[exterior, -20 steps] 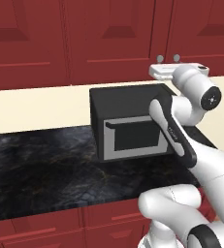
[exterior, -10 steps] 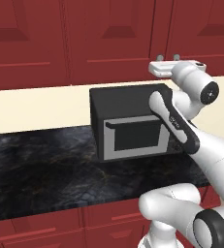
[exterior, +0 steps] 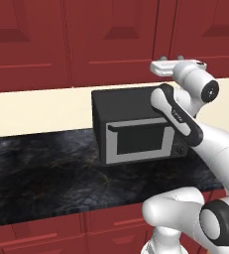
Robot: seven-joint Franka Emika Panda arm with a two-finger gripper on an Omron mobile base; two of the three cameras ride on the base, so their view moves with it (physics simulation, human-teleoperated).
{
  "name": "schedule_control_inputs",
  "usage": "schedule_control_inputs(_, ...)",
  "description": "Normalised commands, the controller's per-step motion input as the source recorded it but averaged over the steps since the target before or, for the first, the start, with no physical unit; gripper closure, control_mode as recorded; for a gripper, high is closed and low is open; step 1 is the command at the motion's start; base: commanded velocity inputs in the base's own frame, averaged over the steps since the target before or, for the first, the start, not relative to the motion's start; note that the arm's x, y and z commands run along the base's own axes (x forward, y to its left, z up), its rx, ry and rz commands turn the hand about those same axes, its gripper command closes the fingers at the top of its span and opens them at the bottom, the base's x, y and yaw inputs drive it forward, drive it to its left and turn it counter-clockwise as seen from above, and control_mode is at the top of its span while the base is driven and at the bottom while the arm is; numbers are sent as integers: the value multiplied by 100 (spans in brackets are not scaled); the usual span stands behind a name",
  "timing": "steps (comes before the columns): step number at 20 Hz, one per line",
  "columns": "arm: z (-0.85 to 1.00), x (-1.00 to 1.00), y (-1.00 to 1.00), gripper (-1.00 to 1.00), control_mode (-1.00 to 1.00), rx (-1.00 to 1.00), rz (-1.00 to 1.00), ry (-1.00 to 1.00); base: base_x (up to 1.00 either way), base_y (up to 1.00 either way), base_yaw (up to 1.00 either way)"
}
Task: Get the candle and the liquor from the cabinet and move them to the dining counter.
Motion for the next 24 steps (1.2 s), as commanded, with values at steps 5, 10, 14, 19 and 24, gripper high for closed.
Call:
schedule_control_inputs(5,0,20,0,-100,-100,0,0,0,0,0,0)
schedule_control_inputs(10,0,24,0,-100,-100,0,0,0,0,0,0)
schedule_control_inputs(14,0,26,0,-100,-100,0,0,0,0,0,0)
schedule_control_inputs(19,0,26,0,-100,-100,0,0,0,0,0,0)
schedule_control_inputs(24,-6,21,0,-100,-100,0,0,1,0,0,0)
